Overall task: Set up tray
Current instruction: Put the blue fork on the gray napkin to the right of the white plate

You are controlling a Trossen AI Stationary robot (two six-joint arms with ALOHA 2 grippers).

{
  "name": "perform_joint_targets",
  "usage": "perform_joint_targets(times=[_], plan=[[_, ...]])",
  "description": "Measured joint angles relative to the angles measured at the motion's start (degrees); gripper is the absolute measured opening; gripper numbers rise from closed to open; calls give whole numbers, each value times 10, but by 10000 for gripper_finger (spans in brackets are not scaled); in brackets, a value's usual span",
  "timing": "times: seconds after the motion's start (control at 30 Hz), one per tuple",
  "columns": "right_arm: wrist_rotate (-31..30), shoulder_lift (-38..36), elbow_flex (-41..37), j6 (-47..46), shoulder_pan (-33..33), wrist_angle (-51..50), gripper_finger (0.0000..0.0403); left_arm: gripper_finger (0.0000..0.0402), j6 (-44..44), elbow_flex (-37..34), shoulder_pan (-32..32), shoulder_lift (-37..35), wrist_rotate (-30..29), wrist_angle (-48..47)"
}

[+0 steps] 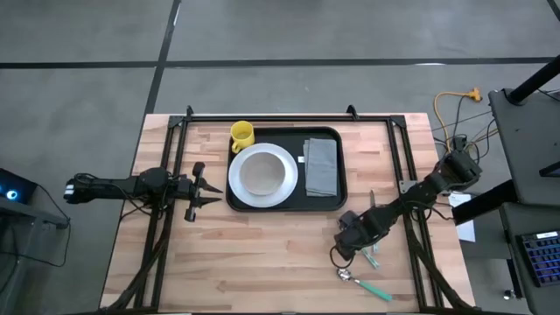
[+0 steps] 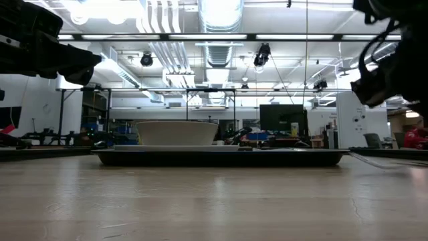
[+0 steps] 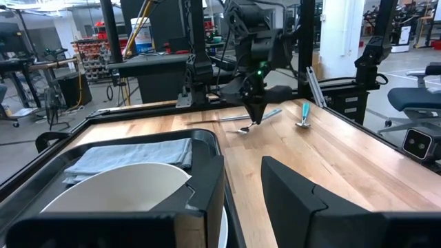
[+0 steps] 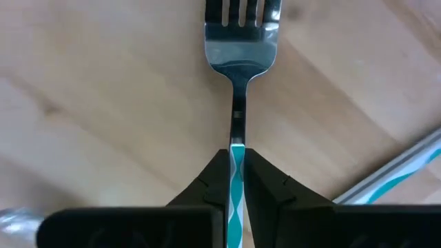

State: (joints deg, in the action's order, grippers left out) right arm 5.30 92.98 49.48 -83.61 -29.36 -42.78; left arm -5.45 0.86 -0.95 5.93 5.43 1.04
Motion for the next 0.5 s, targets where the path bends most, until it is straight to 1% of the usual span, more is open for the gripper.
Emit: perform_joint_targets(times=[0.1,0.3,0.43,0.5], plan=[[-7,-3,25,22,0,-3,19,83,0,0,0,0,0,0],[-79,-6,86,64,12,-71,18,83,0,0,0,0,0,0],[-113,-6,111,65,32,-101,18,83,0,0,0,0,0,0],[-120,-7,115,71,45,-109,18,83,0,0,0,0,0,0]])
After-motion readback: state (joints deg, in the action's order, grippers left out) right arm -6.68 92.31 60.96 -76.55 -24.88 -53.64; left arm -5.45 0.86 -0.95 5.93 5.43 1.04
